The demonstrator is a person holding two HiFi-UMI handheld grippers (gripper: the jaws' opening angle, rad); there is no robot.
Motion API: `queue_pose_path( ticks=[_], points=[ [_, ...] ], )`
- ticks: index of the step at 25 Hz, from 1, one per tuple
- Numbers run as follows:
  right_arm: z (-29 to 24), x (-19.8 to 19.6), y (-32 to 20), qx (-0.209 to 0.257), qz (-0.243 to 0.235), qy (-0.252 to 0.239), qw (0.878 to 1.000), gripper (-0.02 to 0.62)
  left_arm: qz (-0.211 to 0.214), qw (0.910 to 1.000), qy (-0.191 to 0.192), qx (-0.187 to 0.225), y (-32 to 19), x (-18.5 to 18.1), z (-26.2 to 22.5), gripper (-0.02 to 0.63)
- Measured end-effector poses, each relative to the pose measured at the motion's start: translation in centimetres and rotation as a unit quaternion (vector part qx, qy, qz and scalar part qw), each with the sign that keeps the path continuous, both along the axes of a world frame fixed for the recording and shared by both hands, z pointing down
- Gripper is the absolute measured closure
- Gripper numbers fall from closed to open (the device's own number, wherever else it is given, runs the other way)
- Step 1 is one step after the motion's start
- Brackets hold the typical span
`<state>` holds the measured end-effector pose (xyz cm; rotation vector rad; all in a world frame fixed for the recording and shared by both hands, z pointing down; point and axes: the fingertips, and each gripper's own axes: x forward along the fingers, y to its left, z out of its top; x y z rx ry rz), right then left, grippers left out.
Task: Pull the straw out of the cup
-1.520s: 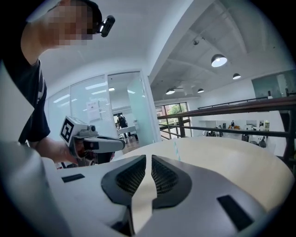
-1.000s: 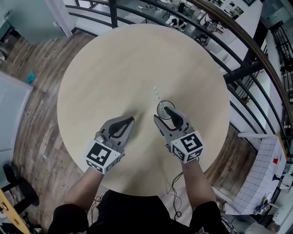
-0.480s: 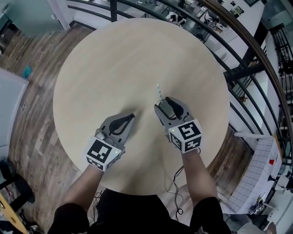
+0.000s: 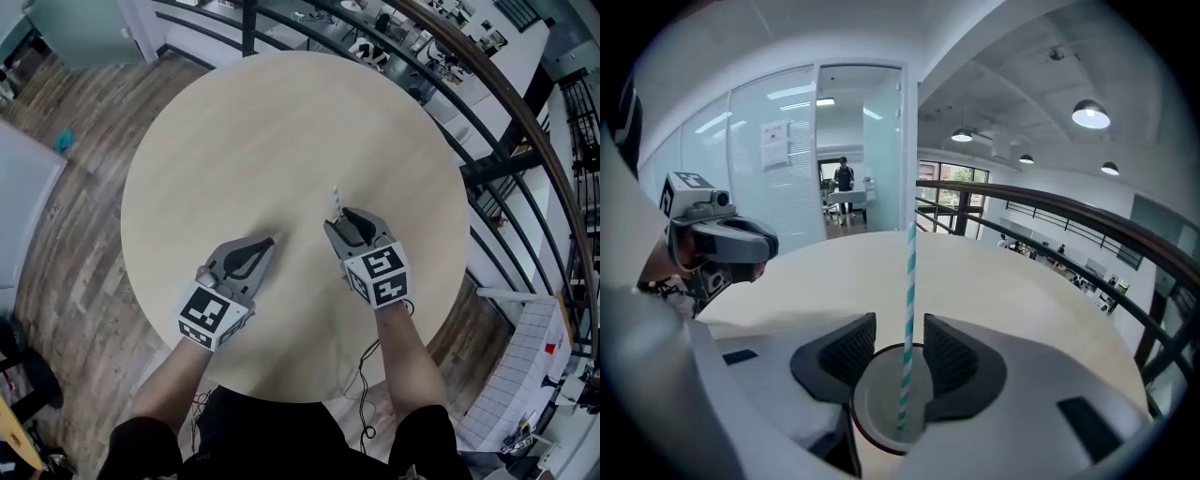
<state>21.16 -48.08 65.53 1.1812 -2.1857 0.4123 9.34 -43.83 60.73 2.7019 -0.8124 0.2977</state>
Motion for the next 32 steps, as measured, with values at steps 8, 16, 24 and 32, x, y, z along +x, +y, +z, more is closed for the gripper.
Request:
queue_pose_path(
  ticks=[8,16,24,32],
  points=[
    [0.4,0.1,0.1,-0.013,-0.008,0.02,1.0,0.485,-0.019,0.9996,-0.018,-0.005,0.1,-2.3,-0.1,0.597],
    [0.5,0.6,0.1,-0.009,-0.002,0.029,1.0,0.551,-0.025,0.9995,-0.019,-0.002,1.0,-2.1,-2.0,0.598],
    [-0.4,0.6,0.3,-0.019,0.019,-0.004,1.0,0.554,-0.027,0.9992,-0.031,-0.005,2.7,-3.8,-4.5,0.598],
    [-7.1,0.3,2.0,0.017,0.052,-0.041,0.998,0.554,-0.029,0.999,-0.034,-0.001,4.7,-6.2,-8.6,0.597]
  ],
)
